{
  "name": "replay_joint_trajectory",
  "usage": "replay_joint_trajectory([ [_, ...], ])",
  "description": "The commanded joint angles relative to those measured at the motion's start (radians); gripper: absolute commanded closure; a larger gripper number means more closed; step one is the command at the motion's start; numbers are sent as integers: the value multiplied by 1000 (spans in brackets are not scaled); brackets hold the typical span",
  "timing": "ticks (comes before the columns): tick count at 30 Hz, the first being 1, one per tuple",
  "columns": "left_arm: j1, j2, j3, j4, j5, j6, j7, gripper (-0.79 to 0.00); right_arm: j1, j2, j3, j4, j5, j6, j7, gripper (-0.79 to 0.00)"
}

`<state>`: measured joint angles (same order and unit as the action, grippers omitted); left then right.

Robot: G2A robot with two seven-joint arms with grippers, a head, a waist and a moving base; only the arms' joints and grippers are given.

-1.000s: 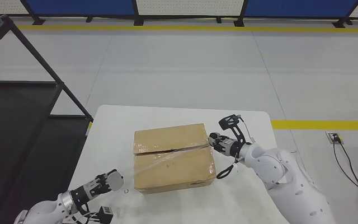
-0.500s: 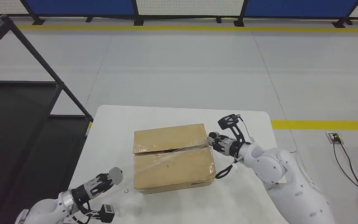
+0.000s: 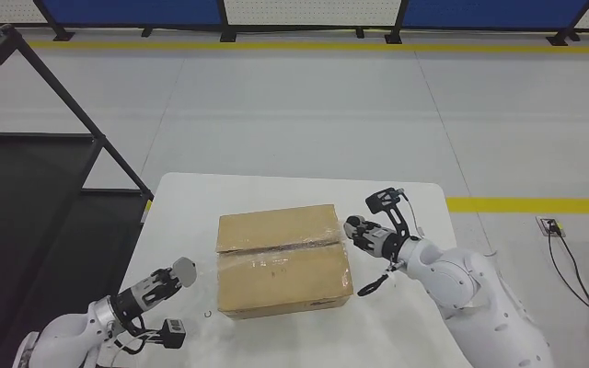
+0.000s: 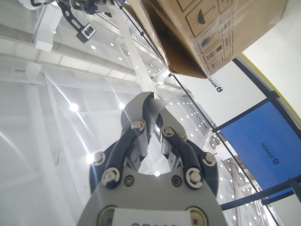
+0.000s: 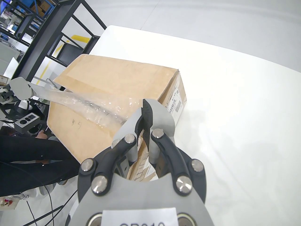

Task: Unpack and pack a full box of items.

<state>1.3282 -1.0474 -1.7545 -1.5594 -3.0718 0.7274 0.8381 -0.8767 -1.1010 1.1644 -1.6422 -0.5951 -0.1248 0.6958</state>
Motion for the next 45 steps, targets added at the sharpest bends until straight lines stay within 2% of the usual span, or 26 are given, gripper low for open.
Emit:
replay_joint_trajectory([
  [1, -12, -2, -4, 6, 0, -5, 10, 0, -12, 2, 9, -8, -2, 4, -1, 0],
  [11, -129, -32, 24, 92, 0, -55, 101, 0, -47, 1, 17, -15, -12, 19, -22, 0],
  [25, -229, -82, -4, 186, 0, -90, 266, 0, -50, -5, 12, 4, -16, 42, -32, 0],
  [33, -276, -112, -31, 238, 0, -104, 358, 0, -38, -9, 6, 27, -2, 39, -16, 0],
  [39, -293, -126, -40, 248, 0, -131, 385, 0, -30, -12, 4, 40, 5, 44, -8, 0],
  [40, -294, -128, -40, 248, 0, -133, 388, -12, -29, -12, 4, 43, 6, 45, -5, 0],
  [41, -296, -129, -40, 248, 0, -135, 389, -58, -27, -13, 4, 46, 10, 46, -2, 0],
  [42, -297, -131, -39, 248, 0, -137, 392, -58, -25, -13, 4, 50, 11, 47, 2, 0],
  [43, -297, -131, -38, 248, 0, -142, 397, 0, -23, -14, 3, 54, 14, 49, 6, 0],
  [45, -299, -132, -37, 248, 0, -146, 400, -6, -17, -15, 1, 61, 18, 52, 14, 0],
])
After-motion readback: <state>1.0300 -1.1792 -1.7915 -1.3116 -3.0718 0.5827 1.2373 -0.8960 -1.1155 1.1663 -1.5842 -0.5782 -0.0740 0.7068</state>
